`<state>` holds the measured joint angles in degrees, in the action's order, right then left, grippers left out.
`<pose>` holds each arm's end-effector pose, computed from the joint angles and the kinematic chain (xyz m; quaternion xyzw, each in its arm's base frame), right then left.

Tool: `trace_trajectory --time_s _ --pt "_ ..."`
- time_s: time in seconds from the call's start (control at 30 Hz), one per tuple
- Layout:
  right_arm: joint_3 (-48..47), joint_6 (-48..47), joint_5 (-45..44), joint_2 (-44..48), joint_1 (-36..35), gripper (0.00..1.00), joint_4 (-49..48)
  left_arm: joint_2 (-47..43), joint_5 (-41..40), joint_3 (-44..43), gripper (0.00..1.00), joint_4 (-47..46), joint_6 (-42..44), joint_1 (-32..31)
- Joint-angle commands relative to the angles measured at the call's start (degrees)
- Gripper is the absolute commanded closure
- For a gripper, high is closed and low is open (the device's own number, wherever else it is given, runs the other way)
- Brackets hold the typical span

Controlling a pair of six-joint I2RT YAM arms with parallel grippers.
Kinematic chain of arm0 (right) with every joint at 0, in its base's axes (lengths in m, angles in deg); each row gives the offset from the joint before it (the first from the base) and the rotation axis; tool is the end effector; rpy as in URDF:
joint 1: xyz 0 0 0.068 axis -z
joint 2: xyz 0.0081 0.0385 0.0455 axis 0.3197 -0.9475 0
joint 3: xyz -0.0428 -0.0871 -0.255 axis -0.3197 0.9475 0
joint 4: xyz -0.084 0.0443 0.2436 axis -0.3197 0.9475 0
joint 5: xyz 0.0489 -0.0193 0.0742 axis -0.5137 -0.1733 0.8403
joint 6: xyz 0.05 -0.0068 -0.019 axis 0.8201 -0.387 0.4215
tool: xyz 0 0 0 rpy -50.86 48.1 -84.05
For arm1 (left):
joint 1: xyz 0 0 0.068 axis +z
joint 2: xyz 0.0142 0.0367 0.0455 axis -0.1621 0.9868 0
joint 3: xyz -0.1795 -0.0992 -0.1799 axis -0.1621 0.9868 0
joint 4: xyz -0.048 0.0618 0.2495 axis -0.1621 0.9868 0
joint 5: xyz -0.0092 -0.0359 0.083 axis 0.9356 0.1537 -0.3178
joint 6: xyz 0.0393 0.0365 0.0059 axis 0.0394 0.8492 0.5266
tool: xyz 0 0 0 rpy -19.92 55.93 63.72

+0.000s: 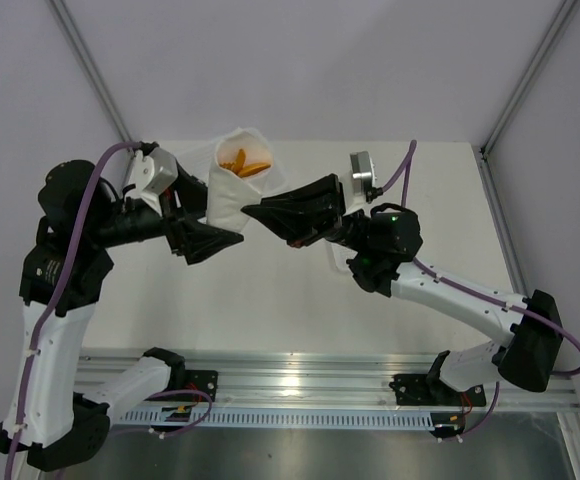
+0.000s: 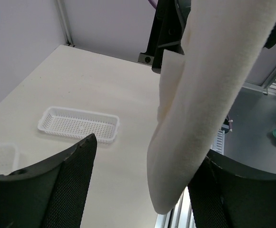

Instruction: Place the utensils on the paper napkin and roll it up

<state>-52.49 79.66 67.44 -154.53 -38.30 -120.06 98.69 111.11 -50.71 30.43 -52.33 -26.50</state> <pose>0.1442 0.2526 0.4680 -0.3170 0.2422 0.6484 0.6484 0.1113 -0.0649 0.5150 0.4156 0.6017 -0.4160 0.5406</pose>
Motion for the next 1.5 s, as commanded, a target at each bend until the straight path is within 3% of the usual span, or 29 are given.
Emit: trace_trajectory --time_s 0.0,0.1,0.13,0.3,0.4,0.43,0.47,0.5,0.53,0.57,0.63,0.7,0.8,0.87,0.9,1.07,1.17,1.27,1.37,1.47 --pt "-2.2 0.3 -2.5 -0.6 -0.6 1.0 -5.0 0.4 2.1 -0.6 0.26 -3.9 -2.3 0.3" --pt "-2.6 0.2 -3.1 -1.5 -1.1 1.0 -5.3 1.1 3.9 -1.2 0.35 -4.9 -4.1 0.0" --pt "-2.8 0.3 -3.0 -1.7 -1.1 1.0 -5.6 1.1 4.0 -1.2 0.42 -4.8 -4.1 -0.1" --pt "-2.8 -0.1 -3.4 -1.1 -0.8 1.0 -5.3 0.1 4.8 -0.2 0.56 -2.5 0.2 -0.1" --pt "-3.2 -0.1 -2.8 -1.0 -0.7 1.0 -4.6 0.1 5.3 -0.1 0.76 -2.3 0.6 -0.1" --pt "-3.3 -0.2 -2.6 -1.0 -0.7 1.0 -4.5 0.1 5.5 -0.1 0.91 -2.3 0.5 -0.1" --pt "-3.5 -0.2 -2.6 -1.1 -0.6 1.0 -4.4 0.1 5.5 -0.2 0.95 -2.7 0.3 -0.1" --pt "-3.5 -0.2 -2.7 -1.1 -0.6 1.0 -4.2 0.2 5.6 -0.4 0.97 -2.7 0.3 -0.1" --pt "-3.5 -0.2 -2.6 -1.0 -0.6 1.0 -4.0 0.3 5.7 -0.7 0.91 -2.6 0.4 -0.1" --pt "-3.5 -0.2 -2.6 -1.0 -0.5 1.0 -3.9 0.3 5.9 -0.9 0.81 -2.3 0.4 -0.1" --pt "-3.4 -0.1 -2.5 -0.6 -0.3 1.0 -3.7 0.2 5.8 -0.8 0.52 -2.0 0.5 -0.1" --pt "-3.2 -0.1 -2.5 -0.3 0.2 1.0 -3.3 -0.2 5.4 -0.7 0.43 -0.7 2.0 -0.1" --pt "-3.0 -0.2 -2.1 0.4 0.5 1.0 -2.8 -0.5 5.3 -0.1 0.4 1.2 4.6 -0.1" --pt "-3.1 0.0 -1.7 0.5 0.4 1.0 -2.7 -0.8 5.3 0.5 0.44 1.2 4.8 -0.1" --pt "-3.2 0.1 -1.4 0.4 0.4 1.0 -2.9 -0.8 5.3 0.6 0.53 1.1 4.7 -0.1" --pt "-2.9 0.5 -1.4 0.7 0.5 1.0 -3.0 -0.9 4.8 0.8 0.57 2.0 6.2 -0.1" --pt "-3.0 1.0 -1.0 0.6 0.5 1.0 -3.1 -0.7 4.1 1.2 0.66 2.3 6.8 -0.1" --pt "-2.9 1.7 -0.9 0.5 0.5 1.0 -3.9 -0.5 4.8 1.2 0.77 2.6 7.4 -0.2" --pt "-2.9 1.7 -0.7 0.6 0.5 1.0 -3.8 -0.4 4.8 1.1 0.98 2.6 7.6 -0.2" --pt "-2.9 1.7 -0.7 0.5 0.5 1.0 -3.7 -0.4 5.3 0.9 0.99 2.7 7.5 -0.1"
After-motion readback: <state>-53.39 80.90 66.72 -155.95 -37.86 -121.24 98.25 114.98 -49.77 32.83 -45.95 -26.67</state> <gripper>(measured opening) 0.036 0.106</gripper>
